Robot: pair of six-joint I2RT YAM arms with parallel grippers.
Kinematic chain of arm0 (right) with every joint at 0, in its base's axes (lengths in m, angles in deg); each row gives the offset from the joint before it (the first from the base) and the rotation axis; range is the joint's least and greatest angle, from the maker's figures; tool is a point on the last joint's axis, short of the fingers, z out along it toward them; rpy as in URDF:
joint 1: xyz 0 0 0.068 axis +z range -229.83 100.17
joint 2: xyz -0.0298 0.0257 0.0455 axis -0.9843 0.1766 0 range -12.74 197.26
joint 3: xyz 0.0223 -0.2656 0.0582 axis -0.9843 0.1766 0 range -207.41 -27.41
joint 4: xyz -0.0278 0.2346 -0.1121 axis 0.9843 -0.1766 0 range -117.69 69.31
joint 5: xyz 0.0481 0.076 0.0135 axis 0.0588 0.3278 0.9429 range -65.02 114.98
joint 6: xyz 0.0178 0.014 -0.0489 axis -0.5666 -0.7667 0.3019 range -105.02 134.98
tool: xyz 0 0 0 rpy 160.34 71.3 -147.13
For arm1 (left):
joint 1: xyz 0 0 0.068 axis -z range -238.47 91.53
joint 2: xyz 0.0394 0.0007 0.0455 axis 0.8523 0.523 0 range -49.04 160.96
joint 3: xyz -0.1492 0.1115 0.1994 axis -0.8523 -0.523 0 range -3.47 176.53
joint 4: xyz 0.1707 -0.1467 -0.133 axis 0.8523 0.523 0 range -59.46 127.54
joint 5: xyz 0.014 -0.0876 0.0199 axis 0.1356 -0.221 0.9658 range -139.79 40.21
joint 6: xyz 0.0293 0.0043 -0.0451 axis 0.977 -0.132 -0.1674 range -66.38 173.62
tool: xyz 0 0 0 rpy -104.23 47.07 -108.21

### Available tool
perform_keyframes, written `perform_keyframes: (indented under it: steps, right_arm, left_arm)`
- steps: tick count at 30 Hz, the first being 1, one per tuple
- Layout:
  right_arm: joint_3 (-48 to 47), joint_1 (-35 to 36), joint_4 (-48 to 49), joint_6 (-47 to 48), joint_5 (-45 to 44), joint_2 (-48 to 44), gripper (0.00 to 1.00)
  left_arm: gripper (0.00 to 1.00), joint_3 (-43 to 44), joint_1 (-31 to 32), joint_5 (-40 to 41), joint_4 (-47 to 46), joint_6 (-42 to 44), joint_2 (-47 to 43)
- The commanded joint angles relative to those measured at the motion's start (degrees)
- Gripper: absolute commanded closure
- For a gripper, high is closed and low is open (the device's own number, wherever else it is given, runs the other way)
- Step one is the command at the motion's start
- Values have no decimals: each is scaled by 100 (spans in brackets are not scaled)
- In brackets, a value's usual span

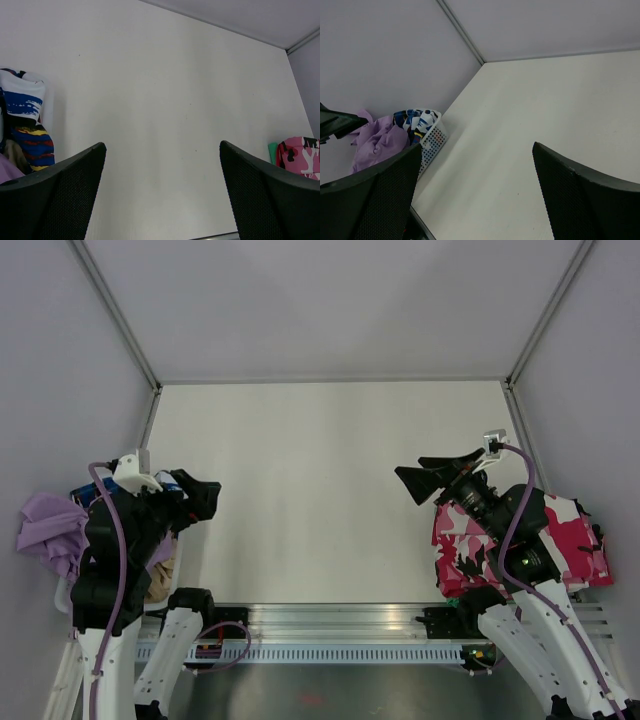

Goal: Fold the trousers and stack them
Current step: Grab the trousers from the pile

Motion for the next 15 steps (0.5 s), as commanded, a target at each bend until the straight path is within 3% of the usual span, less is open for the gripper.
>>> perform_keyframes:
  steps: [1, 3, 7, 10, 15]
  right_arm:
    - [77, 15, 173, -76, 95, 23, 2]
    - [147, 15, 94, -68, 69, -21, 2]
    - [271, 24, 111, -24, -142, -171, 2]
    - [209, 15, 50, 37, -221, -180, 2]
    - [262, 15, -3, 11, -257, -83, 2]
  left_arm:
    - [0, 79, -28, 80, -41, 108, -1]
    - [0, 69, -28, 440, 134, -41, -10]
    - [0, 445, -28, 2483, 1117, -1339, 315]
    - [0, 954, -28, 3443, 2040, -2245, 666]
    - [0, 1729, -28, 4543, 3498, -3335, 974]
